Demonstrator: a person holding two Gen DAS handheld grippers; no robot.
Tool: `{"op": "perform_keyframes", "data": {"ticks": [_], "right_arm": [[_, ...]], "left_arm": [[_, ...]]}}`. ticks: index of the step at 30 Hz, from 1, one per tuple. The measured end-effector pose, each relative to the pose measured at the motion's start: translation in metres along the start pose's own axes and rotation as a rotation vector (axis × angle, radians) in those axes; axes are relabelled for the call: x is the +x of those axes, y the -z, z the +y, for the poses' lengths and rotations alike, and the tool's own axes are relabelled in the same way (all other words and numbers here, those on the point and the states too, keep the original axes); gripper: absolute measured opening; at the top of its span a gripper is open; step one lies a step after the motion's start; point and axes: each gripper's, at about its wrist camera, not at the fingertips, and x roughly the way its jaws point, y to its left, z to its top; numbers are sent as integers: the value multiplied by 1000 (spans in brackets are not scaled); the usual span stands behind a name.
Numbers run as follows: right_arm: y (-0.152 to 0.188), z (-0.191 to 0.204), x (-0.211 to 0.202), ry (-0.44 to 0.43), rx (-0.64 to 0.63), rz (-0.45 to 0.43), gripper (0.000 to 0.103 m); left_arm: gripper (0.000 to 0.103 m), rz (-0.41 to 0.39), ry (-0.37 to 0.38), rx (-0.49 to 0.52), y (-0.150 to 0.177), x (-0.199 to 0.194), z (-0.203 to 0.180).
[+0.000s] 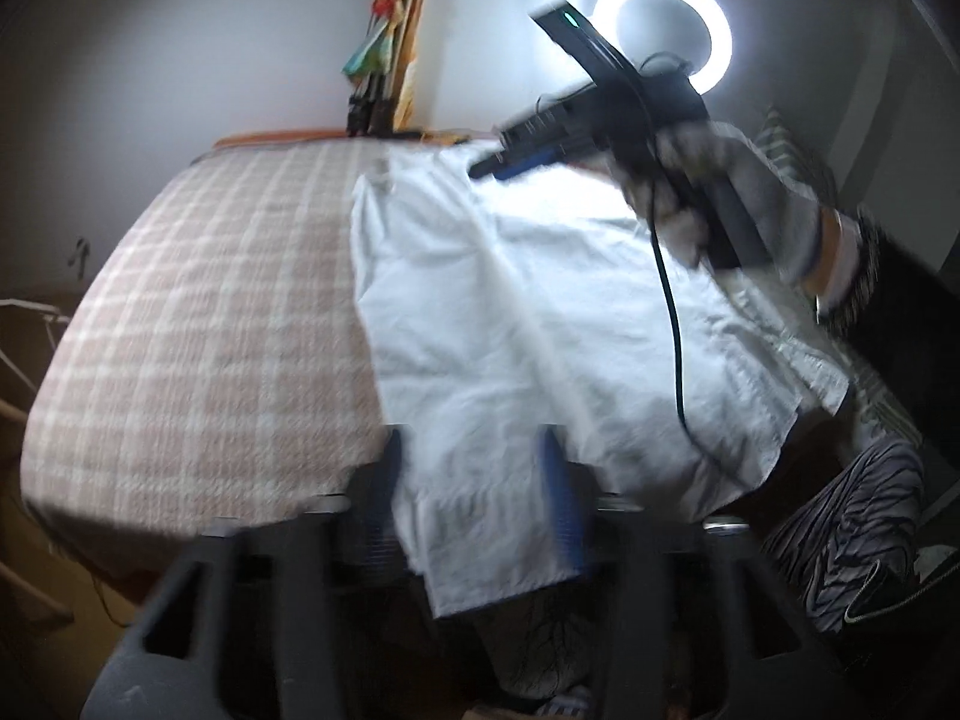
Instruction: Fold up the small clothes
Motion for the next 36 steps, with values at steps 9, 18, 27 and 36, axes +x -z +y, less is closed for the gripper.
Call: {"op": "perform_keyframes", "data": {"ticks": [9, 18, 27, 36], "right_arm": [[60, -46, -90, 20, 116, -131, 58], [139, -131, -192, 171, 243, -253, 67], [241, -241, -264, 293, 479, -258, 67], [353, -313, -281, 342, 652, -177, 56]], "left_arm": [[60, -82, 36, 112, -26, -2, -47], [60, -74, 141, 222, -40, 20, -113], [60, -11, 267, 246, -45, 64, -178], [60, 61, 365, 320, -48, 104, -249]]}}
